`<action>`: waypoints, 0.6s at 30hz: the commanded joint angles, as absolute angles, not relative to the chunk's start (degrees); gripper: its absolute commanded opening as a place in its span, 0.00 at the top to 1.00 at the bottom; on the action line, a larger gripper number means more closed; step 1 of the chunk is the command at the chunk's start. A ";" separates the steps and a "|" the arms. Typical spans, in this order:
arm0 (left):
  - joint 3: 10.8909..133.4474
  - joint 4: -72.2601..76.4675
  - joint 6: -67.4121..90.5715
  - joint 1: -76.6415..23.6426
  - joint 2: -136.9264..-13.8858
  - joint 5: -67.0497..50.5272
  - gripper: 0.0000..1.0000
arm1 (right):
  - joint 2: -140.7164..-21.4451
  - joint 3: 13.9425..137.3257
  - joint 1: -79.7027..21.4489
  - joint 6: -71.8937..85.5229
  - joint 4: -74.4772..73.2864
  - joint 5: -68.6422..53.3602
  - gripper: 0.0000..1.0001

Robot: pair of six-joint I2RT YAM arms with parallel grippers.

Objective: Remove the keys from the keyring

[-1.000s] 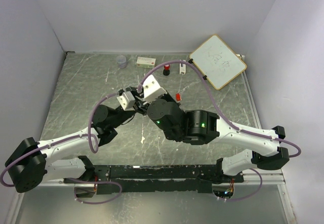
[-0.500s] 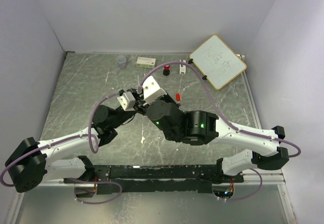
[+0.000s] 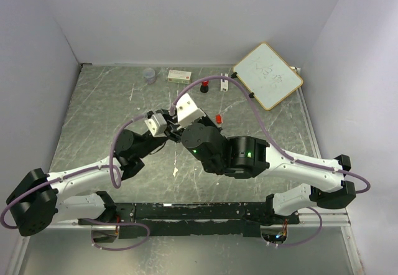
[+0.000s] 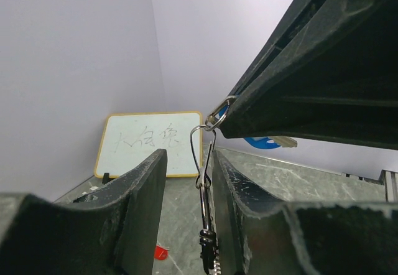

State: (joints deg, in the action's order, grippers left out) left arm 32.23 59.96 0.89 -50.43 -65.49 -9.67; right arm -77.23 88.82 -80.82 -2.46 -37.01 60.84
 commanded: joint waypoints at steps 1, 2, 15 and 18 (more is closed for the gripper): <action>32.08 61.63 0.97 -50.86 -65.95 -9.68 0.54 | -75.63 88.45 -81.02 -2.11 -35.74 61.79 1.00; 32.08 61.75 0.97 -50.89 -65.97 -9.66 0.55 | -75.67 88.48 -80.99 -2.12 -35.64 61.80 1.00; 31.40 63.07 0.88 -51.05 -65.66 -8.73 0.58 | -75.57 88.09 -81.02 -2.05 -35.61 61.83 1.00; 31.44 63.11 0.88 -51.04 -65.68 -8.81 0.58 | -75.67 88.14 -81.02 -2.10 -35.70 61.87 1.00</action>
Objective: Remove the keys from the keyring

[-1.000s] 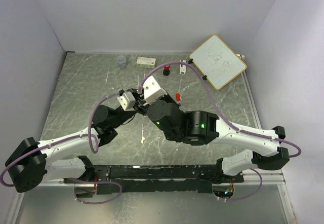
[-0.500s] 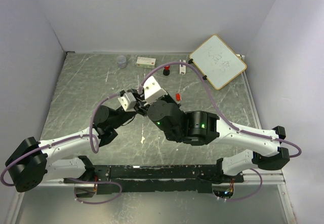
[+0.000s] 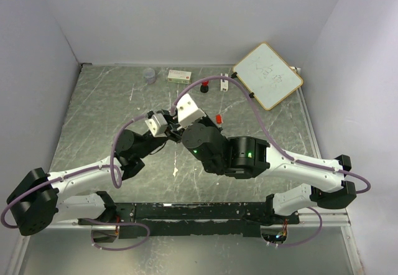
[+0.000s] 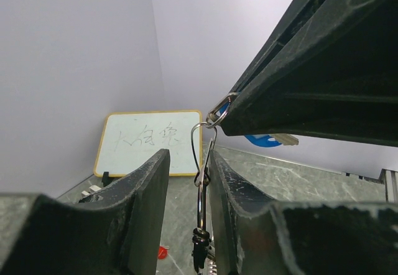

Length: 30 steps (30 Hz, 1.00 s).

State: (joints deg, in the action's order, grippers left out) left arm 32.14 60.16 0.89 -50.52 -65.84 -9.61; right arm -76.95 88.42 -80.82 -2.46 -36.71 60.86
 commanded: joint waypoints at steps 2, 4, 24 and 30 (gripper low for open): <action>31.55 62.94 0.88 -51.01 -65.66 -8.93 0.59 | -75.67 88.15 -81.02 -2.11 -35.70 61.85 1.00; 31.47 62.89 0.97 -51.02 -65.65 -8.71 0.59 | -75.67 88.11 -81.03 -2.03 -35.87 61.92 1.00; 30.52 65.81 0.69 -51.09 -65.07 -7.15 0.55 | -76.11 88.50 -81.01 -1.64 -36.48 61.63 1.00; 29.82 66.47 1.04 -51.07 -64.95 -7.17 0.57 | -76.33 88.48 -80.95 -1.89 -36.39 61.60 1.00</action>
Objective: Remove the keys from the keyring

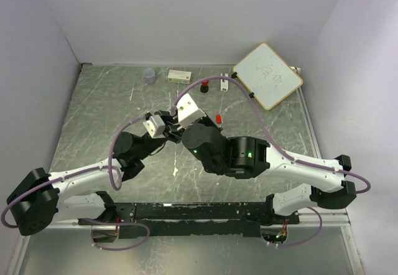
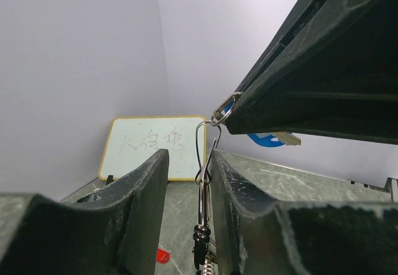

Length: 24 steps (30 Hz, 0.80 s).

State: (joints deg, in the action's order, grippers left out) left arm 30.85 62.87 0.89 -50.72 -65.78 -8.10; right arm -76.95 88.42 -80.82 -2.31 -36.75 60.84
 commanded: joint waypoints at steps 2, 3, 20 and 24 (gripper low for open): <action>29.75 66.62 1.05 -51.06 -64.98 -7.28 0.57 | -76.36 88.48 -80.99 -1.85 -36.46 61.61 1.00; 29.83 66.62 1.05 -51.06 -65.00 -7.36 0.58 | -76.37 88.49 -81.03 -1.85 -36.54 61.61 1.00; 29.55 67.49 1.18 -51.11 -64.89 -8.49 0.58 | -76.57 88.46 -80.97 -1.59 -36.87 61.51 1.00; 29.36 68.26 1.31 -51.11 -64.82 -8.57 0.57 | -76.65 88.47 -80.98 -1.66 -36.71 61.42 1.00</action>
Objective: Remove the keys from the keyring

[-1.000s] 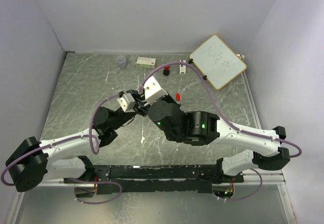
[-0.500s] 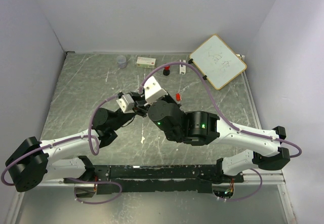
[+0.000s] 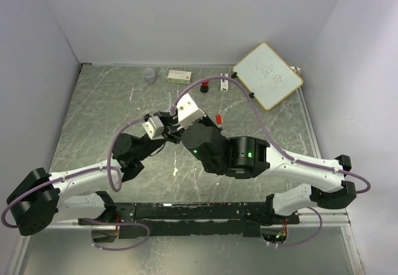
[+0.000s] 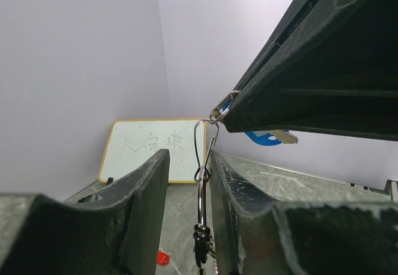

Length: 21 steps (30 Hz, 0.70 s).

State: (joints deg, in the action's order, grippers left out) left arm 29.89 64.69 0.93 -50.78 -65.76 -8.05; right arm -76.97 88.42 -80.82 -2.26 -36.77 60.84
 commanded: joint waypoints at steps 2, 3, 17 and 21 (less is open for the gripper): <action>29.36 68.63 1.30 -51.09 -64.81 -8.91 0.57 | -76.65 88.51 -80.95 -1.71 -36.67 61.41 1.00; 29.44 68.64 1.39 -51.09 -64.78 -8.97 0.57 | -76.63 88.51 -81.01 -1.77 -36.62 61.41 1.00; 29.21 69.05 1.43 -51.07 -64.79 -9.46 0.72 | -76.64 88.03 -81.00 -1.54 -36.49 61.52 1.00; 29.13 69.29 1.32 -51.08 -64.67 -10.45 0.78 | -76.72 87.81 -80.98 -1.24 -36.71 61.88 1.00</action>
